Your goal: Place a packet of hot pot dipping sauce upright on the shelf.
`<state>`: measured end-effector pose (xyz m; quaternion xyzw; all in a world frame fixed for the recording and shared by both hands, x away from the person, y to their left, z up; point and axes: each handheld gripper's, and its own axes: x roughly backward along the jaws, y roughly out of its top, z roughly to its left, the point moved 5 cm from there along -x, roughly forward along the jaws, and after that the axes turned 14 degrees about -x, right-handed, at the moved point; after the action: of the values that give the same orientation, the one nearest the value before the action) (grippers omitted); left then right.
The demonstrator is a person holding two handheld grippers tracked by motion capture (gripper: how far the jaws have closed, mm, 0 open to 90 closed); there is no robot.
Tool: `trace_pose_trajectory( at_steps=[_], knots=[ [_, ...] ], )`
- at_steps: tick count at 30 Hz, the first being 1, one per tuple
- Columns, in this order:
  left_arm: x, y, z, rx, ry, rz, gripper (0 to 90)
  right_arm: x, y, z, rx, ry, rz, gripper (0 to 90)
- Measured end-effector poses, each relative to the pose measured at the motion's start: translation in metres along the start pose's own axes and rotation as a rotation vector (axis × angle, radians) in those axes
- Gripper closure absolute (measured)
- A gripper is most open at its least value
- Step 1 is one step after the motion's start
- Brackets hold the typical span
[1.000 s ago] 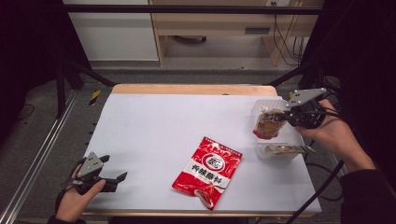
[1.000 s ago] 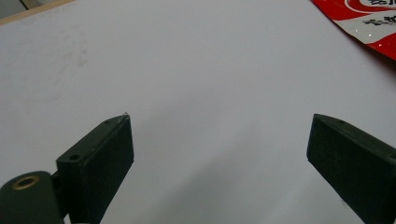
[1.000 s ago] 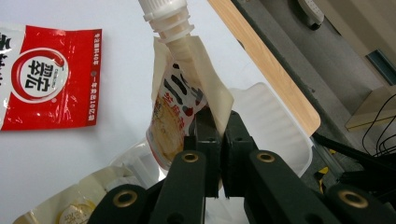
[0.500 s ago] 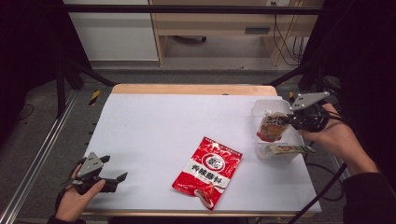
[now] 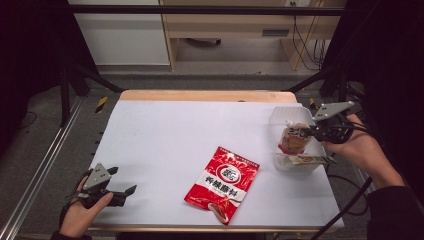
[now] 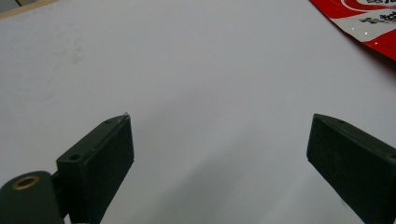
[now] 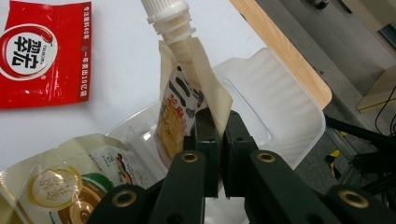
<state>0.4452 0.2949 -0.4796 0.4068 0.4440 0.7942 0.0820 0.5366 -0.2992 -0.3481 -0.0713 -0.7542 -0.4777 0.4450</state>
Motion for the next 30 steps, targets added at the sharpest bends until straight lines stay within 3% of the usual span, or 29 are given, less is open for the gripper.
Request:
trace_pose_trajectory(
  at_steps=[30],
  knots=[
    [0.0,0.0,0.0,-0.006,-0.004,0.005,7.3,-0.023,-0.015,0.004,-0.013,0.031,0.016,87.8]
  ],
)
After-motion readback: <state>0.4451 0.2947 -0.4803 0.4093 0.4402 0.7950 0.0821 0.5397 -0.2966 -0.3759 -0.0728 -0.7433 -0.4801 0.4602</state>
